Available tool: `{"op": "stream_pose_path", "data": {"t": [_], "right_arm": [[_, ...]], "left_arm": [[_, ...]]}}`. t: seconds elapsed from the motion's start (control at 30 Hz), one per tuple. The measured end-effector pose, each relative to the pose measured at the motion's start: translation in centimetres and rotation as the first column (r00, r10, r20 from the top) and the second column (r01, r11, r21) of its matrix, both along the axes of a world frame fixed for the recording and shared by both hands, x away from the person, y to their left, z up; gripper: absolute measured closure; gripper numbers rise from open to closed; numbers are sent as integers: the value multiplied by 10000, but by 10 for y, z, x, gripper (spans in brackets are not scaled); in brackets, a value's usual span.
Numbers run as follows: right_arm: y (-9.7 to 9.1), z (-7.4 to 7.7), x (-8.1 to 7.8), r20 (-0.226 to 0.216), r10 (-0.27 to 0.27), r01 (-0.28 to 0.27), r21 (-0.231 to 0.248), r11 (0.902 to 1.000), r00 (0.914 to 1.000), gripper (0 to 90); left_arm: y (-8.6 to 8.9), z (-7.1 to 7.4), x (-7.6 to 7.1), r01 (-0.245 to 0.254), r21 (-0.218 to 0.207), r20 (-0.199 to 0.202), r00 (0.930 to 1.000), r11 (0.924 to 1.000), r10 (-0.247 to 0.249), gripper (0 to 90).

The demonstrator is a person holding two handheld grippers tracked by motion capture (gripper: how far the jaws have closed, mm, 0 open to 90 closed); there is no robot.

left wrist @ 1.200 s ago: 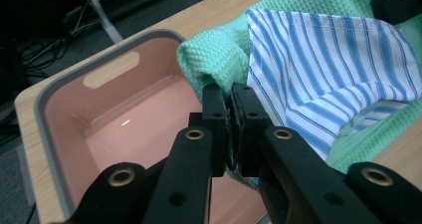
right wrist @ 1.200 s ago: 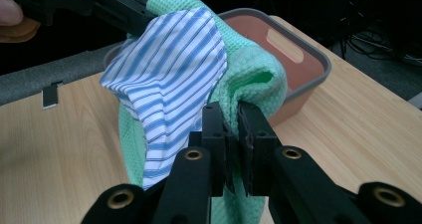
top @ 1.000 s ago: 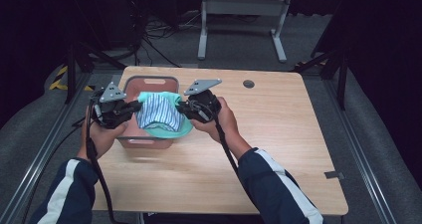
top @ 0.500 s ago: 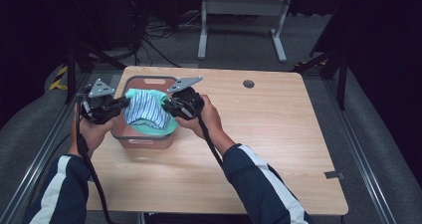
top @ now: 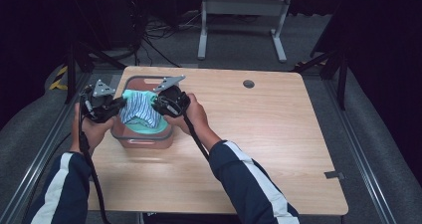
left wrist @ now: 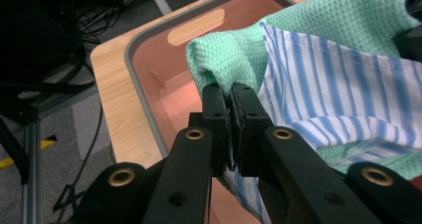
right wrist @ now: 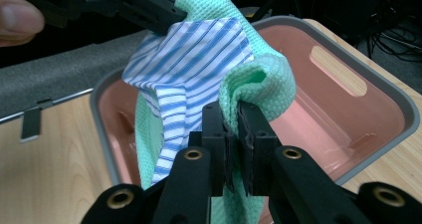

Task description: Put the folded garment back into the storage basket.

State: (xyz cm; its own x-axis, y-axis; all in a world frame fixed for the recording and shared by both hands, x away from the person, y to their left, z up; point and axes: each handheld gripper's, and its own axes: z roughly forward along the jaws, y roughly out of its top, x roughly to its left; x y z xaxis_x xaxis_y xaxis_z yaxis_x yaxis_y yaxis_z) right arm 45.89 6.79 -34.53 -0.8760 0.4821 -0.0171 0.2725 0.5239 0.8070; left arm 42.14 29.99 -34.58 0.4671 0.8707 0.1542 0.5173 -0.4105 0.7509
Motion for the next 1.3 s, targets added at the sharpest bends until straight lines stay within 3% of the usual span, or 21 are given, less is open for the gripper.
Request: {"op": "stream_pose_path", "data": {"t": [0.13, 0.3, 0.4, 0.73, 0.97, 1.03, 1.3], "right_arm": [[4, -9, 6, -90, -64, 61, -277, 9996, 9999, 827], [4, -18, 11, -262, -105, 91, -519, 9986, 9996, 824], [4, -22, 13, -364, -133, 110, -619, 9980, 9992, 822], [6, -28, 19, -392, -203, 169, -855, 9962, 9990, 799], [6, -31, 22, -494, -242, 198, -873, 9960, 9985, 778], [6, -31, 22, -498, -222, 177, -874, 9960, 9985, 762], [6, -31, 20, -448, -151, 108, -945, 9955, 9989, 743]], "left_arm": [[0, -7, 4, -54, 32, -97, 9999, 10000, 55, 858], [-4, -13, 6, -38, 433, -254, 9997, 9991, 49, 858], [-4, -15, 7, -29, 369, -288, 9996, 9993, 39, 857], [-8, -20, 11, -267, 693, -427, 9986, 9972, 297, 851], [-4, -22, 12, -426, 560, -297, 9986, 9975, 443, 836], [-4, -22, 12, -595, 524, -286, 9977, 9969, 610, 791], [-5, -19, 8, -367, 462, -190, 9991, 9983, 376, 777]]}}
